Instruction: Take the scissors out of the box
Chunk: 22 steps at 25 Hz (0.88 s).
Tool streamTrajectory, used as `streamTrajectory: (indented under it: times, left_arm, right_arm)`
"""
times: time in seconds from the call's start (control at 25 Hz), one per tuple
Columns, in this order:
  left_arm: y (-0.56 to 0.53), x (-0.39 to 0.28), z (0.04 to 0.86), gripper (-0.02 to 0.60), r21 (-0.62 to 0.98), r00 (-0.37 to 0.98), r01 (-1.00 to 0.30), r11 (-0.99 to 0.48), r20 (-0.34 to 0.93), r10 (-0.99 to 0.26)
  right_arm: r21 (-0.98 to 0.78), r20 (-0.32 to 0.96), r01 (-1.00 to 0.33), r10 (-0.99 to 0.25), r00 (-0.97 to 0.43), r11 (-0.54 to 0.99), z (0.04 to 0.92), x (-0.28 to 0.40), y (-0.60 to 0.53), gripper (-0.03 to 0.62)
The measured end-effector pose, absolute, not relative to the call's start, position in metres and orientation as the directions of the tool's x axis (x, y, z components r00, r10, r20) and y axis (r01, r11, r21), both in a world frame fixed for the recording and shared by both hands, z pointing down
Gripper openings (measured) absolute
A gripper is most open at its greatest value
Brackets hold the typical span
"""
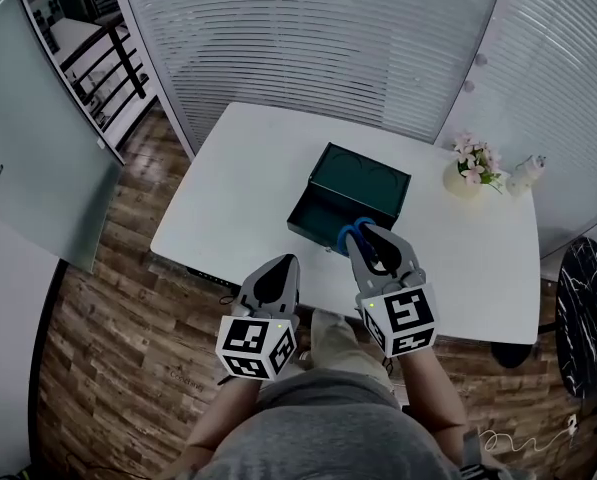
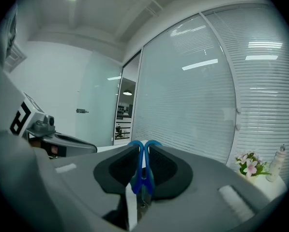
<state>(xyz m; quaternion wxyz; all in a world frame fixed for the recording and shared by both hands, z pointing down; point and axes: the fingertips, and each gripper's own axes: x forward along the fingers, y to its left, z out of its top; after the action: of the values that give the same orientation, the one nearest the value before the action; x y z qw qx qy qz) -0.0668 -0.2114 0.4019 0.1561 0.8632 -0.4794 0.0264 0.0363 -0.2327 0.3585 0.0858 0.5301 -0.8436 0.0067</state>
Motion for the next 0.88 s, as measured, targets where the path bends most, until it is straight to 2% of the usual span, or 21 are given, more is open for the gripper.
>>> streamTrajectory:
  times: [0.24,0.88]
  left_arm:
    - [-0.207,-0.066,0.399,0.006,0.233,0.54,-0.836,-0.497,0.188,-0.82]
    - [-0.209,-0.08,0.393,0.006,0.229,0.516,-0.85,-0.475,0.173,-0.839]
  right_arm:
    - [0.055,0.108,-0.901,-0.899,-0.424,0.431,0.354,0.039,-0.211,0.075]
    - [0.009,0.086,-0.896,-0.893,-0.442,0.445,0.355,0.031,-0.209,0.075]
